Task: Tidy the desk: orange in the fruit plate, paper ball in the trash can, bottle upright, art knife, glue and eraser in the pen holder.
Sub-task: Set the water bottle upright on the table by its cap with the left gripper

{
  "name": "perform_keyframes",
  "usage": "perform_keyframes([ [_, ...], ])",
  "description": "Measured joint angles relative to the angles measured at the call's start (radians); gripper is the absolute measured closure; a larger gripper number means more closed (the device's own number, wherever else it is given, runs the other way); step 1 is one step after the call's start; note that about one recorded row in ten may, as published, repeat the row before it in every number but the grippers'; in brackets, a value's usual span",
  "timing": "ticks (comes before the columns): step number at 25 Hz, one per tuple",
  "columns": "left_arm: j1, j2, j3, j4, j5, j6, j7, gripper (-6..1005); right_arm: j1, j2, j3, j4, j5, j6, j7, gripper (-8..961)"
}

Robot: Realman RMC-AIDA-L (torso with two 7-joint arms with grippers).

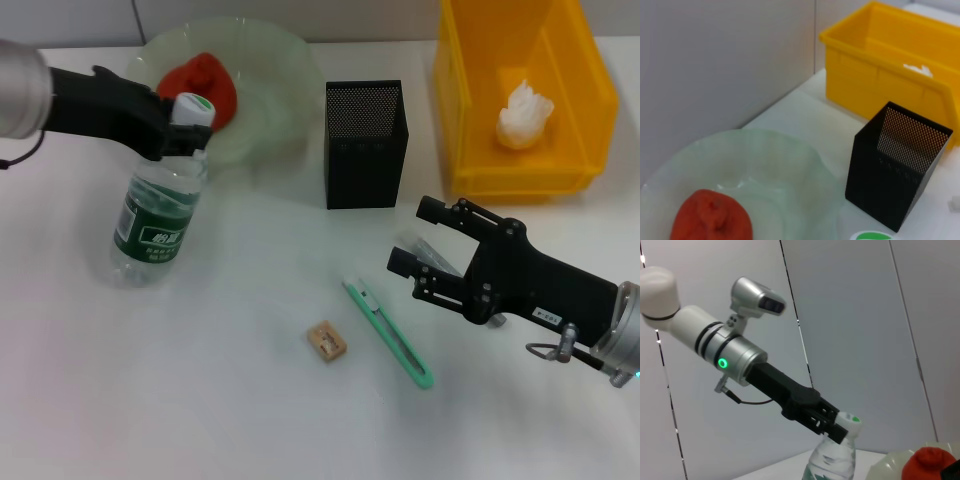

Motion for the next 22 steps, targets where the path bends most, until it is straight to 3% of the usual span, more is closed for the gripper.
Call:
perform_keyframes([
  [7,0.078,0.000,-0.085,0.010,-0.143,-0.001,0.075,562,0.023,0.001,0.000,0.000,0.000,0.007,0.001,193],
  [22,0.096,-0.003,-0.099,-0.006,-0.155,-0.011,0.117,561,0.034,0.002,0.000,0.000,0.000,0.011,0.004,193],
])
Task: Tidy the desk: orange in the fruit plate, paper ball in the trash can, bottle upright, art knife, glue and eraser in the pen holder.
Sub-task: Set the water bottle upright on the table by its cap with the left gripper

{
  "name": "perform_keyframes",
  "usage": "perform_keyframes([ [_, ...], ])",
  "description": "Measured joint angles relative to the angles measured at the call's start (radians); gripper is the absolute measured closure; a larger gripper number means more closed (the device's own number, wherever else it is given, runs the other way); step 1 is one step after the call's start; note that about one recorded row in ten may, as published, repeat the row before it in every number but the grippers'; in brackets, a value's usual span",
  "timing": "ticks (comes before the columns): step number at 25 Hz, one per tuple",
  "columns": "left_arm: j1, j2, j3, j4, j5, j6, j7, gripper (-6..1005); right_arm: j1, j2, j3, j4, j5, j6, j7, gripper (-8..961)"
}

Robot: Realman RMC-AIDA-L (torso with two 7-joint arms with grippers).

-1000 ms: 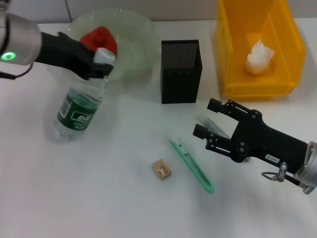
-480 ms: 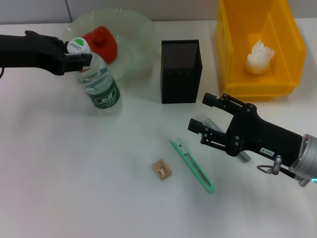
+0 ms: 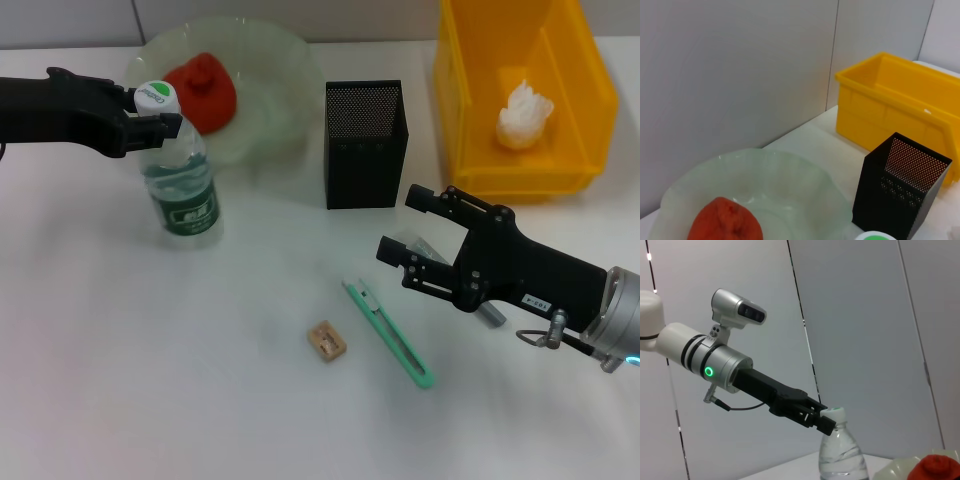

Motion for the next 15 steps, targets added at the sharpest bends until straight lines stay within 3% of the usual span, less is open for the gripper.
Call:
perform_keyframes([
  [15,-0.029,0.002,-0.004,-0.072,-0.032,-0.015,0.000,504,0.002,0.000,0.000,0.000,0.000,0.008,0.009,194],
])
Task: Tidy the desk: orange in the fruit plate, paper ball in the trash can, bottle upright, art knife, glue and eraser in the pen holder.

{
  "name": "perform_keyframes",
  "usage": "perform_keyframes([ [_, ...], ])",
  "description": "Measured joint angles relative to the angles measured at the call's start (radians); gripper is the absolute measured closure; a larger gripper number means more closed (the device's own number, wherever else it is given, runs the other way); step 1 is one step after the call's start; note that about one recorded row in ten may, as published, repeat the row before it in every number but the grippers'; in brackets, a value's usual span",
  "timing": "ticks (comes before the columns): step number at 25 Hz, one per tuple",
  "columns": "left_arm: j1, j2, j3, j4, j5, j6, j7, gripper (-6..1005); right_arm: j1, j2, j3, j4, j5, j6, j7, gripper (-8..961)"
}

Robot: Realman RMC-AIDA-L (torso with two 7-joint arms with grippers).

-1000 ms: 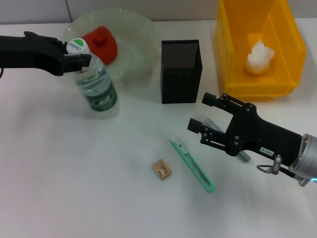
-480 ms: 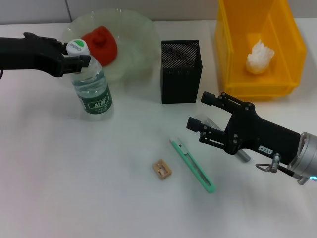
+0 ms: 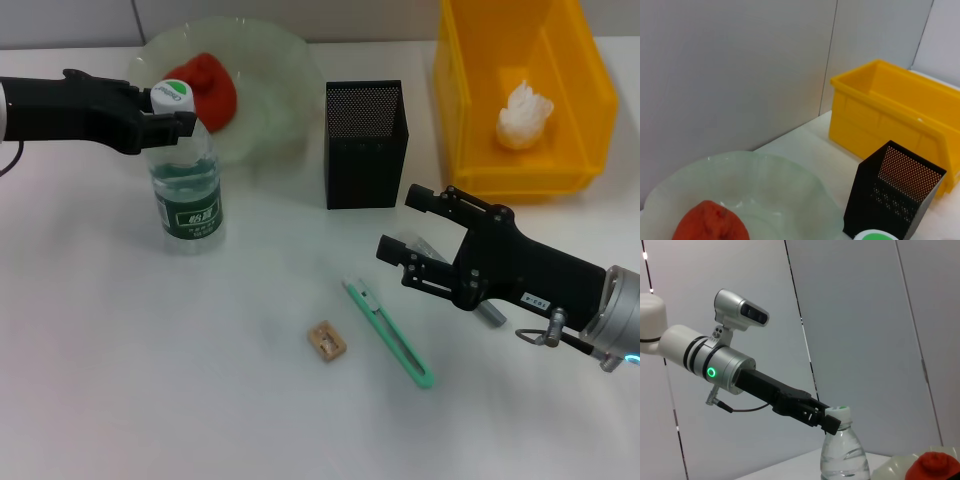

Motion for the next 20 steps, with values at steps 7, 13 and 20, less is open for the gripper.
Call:
perform_keyframes([
  [7,0.009,0.001,-0.016,-0.011,-0.062,0.001,0.052,476,0.000,0.000,0.000,0.000,0.001,0.000,0.000,194],
  [13,0.028,0.001,-0.088,-0.012,-0.179,0.006,0.102,330,0.000,0.000,0.000,0.000,0.001,-0.001,0.000,195],
  [20,0.078,0.003,-0.156,-0.086,-0.495,0.104,0.299,197,0.000,0.000,0.000,0.000,0.001,-0.001,0.000,195],
])
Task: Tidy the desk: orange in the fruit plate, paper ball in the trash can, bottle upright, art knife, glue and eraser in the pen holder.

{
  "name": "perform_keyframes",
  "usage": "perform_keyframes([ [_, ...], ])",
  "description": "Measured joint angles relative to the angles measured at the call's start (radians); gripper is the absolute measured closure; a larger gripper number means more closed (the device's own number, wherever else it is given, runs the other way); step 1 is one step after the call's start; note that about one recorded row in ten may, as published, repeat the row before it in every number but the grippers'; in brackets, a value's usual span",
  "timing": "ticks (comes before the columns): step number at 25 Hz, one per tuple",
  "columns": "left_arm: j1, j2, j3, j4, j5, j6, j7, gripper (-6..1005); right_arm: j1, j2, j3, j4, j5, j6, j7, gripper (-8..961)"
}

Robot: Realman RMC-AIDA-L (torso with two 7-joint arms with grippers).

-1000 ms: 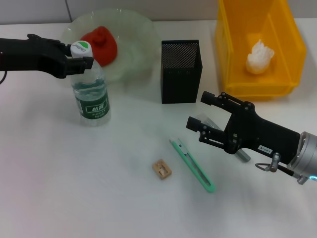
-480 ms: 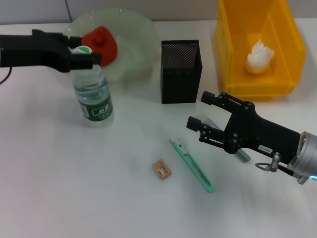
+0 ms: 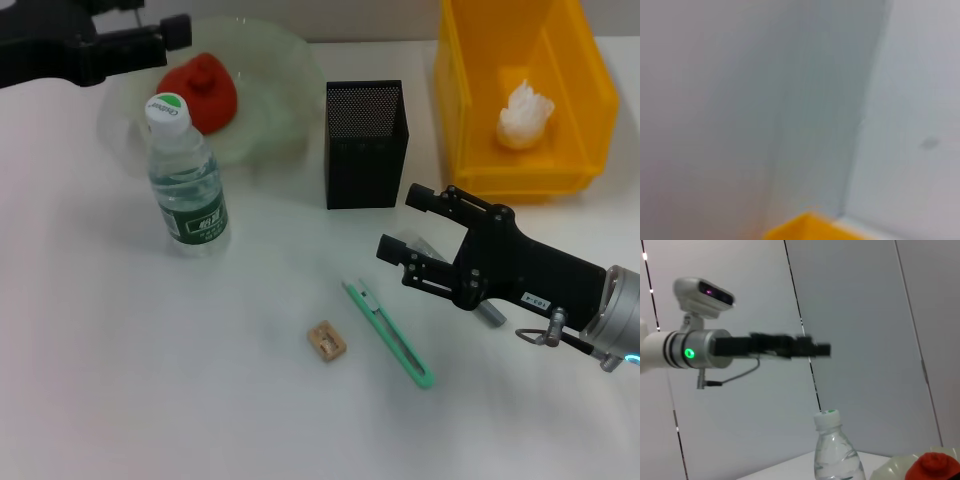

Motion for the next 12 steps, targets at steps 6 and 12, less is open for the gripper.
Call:
perform_keyframes([
  [6,0.007,0.000,-0.005,-0.401,-0.355,0.277,0.416,197,0.000,0.000,0.019,-0.001,0.000,0.000,0.001,195],
  [12,-0.032,0.000,0.016,-0.749,-0.258,0.364,0.821,197,-0.010,-0.014,0.026,-0.082,-0.008,0.000,0.200,195],
])
